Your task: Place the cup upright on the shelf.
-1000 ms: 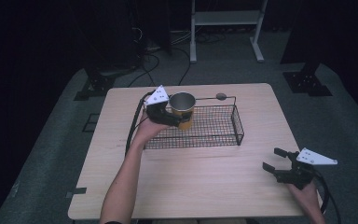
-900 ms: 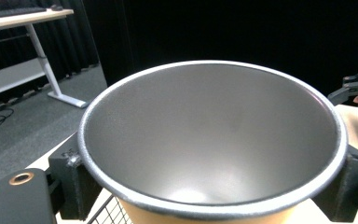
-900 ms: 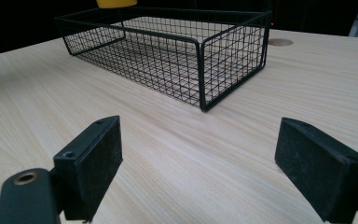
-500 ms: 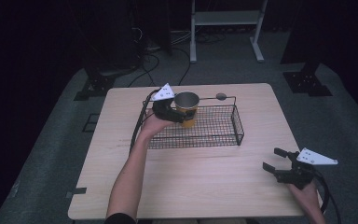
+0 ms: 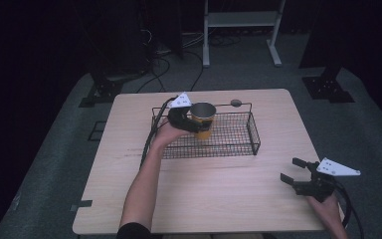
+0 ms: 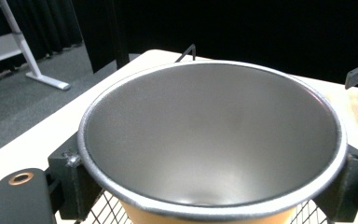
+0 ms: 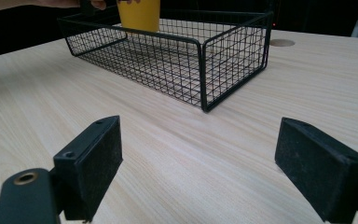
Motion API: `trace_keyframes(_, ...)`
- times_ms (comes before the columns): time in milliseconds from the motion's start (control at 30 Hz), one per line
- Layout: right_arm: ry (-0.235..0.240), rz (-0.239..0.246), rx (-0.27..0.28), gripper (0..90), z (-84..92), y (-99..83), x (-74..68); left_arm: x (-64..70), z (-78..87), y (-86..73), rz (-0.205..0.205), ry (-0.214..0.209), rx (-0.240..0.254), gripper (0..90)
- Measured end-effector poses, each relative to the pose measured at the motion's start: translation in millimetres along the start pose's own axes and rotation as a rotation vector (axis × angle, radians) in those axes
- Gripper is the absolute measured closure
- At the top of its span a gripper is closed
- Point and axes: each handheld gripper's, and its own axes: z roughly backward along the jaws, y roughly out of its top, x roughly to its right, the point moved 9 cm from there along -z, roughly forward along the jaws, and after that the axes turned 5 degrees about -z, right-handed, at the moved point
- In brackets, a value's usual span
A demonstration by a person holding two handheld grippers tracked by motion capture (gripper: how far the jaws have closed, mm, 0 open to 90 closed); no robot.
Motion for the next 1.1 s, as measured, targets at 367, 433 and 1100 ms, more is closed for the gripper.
trace_keyframes(367,0.001,0.002,0.001,13.8,0.1,0.1,-0.1,-1.3,-9.5,-9.2,0.004,0.006,-0.020,10.6)
trace_keyframes(433,0.001,0.001,0.002,13.8,0.2,0.2,0.0,0.7,-11.4,-12.4,0.003,-0.010,-0.029,11.0)
trace_keyframes(1100,0.004,0.000,0.003,13.8,0.3,0.2,-0.1,1.3,-26.7,-30.1,0.001,-0.032,-0.114,11.6)
